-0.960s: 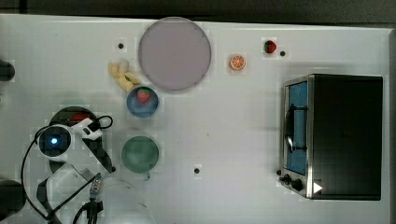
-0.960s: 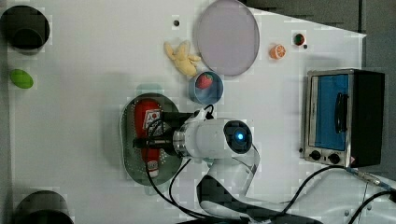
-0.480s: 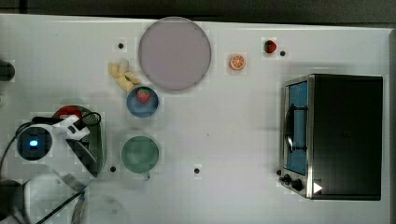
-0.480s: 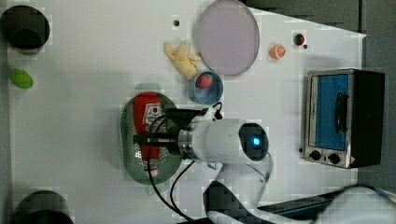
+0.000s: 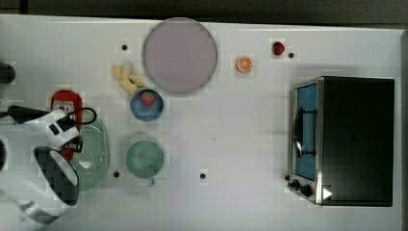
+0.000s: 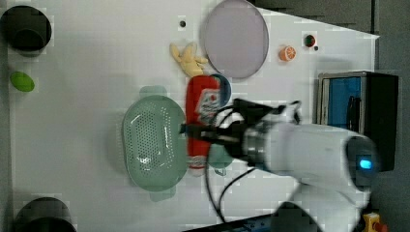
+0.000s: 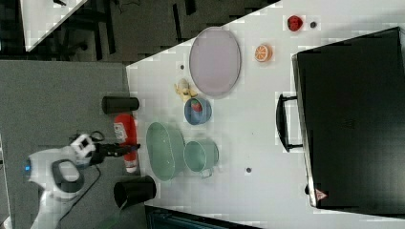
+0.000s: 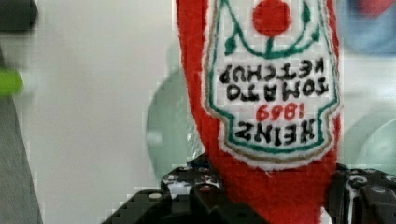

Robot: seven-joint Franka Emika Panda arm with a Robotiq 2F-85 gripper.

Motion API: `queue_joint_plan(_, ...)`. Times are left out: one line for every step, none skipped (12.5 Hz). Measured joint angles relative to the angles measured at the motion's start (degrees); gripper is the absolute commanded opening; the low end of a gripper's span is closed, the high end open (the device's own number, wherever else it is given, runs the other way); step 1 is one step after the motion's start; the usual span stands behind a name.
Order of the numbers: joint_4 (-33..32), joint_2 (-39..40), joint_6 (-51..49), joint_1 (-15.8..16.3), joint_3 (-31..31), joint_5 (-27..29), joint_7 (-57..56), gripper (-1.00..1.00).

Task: Pick ketchup from strainer and place it on the table

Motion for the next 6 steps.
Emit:
queue_joint_plan(0.78, -2.33, -1.82, -1.33, -0.25, 0.42, 0.00, 0.12)
queue_joint_plan(1.79, -3.74, -3.61, -2.28, -1.09, 1.20, 0.00, 0.12)
queue_joint_plan(2.24, -4.64, -4.78, -2.83, -2.71, 1.29, 0.00, 0.12)
queue_joint_plan(2.35, -5.21, -6.24, -3.65, -4.59, 1.66, 0.00, 0.12)
queue_joint_plan(2.24, -5.31, -7.78, -4.96, -6.38, 1.91, 0.00, 0.12)
queue_joint_plan(2.13, -5.20, -8.64, -6.38, -8.34, 1.89, -0.01, 0.12)
